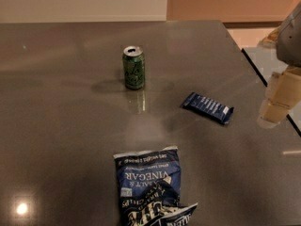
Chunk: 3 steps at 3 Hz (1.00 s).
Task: Move blue chip bag near green can
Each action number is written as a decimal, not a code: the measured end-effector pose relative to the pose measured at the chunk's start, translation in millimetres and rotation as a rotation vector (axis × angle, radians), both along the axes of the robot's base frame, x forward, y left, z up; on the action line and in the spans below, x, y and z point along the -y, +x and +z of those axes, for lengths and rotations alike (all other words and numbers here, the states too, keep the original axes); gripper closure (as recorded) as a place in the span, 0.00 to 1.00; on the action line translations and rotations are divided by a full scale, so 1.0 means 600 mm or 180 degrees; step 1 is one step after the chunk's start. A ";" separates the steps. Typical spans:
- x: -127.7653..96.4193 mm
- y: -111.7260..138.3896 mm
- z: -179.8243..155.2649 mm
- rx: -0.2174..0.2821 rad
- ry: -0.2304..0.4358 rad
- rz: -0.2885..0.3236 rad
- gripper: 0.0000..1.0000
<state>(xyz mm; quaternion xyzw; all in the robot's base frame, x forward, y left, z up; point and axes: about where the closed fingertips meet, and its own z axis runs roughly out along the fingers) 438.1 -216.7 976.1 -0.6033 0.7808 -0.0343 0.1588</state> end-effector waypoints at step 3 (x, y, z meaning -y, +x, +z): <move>-0.086 -0.051 -0.036 -0.0106 0.0348 0.0403 0.00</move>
Offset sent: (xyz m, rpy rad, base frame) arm -0.0317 0.0516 -0.0234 0.1253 0.0419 0.1382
